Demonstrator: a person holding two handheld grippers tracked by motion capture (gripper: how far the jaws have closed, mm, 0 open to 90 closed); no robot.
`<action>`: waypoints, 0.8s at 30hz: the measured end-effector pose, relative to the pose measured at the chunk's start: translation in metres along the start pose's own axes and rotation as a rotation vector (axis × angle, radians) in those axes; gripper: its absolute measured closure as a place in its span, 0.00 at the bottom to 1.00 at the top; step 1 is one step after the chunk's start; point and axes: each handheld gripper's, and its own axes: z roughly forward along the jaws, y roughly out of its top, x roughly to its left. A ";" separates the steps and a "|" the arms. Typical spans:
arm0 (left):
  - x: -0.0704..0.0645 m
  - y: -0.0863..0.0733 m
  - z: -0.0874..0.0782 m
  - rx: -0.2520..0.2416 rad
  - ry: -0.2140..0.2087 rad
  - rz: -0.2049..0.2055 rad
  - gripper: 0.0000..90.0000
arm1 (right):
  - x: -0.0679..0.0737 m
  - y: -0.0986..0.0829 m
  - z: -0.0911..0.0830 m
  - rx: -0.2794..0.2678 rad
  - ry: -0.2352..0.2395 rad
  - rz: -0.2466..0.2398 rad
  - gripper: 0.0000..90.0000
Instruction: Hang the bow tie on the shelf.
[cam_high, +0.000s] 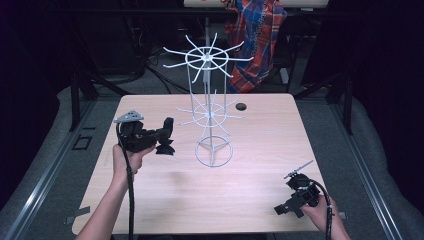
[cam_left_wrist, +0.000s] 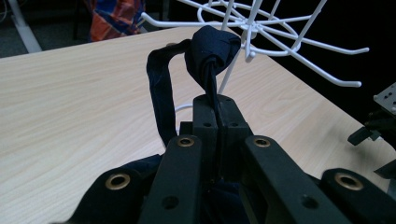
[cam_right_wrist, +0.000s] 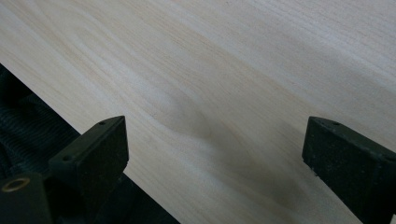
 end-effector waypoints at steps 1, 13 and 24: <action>-0.001 0.000 0.000 0.000 0.002 0.004 0.97 | 0.000 0.000 0.000 0.001 -0.008 -0.002 0.07; -0.016 0.005 -0.001 -0.009 0.001 0.068 0.97 | 0.000 0.000 0.000 -0.005 -0.008 0.002 0.07; -0.023 0.007 0.002 -0.002 0.010 0.105 0.97 | 0.000 0.000 0.000 -0.001 -0.004 0.005 0.07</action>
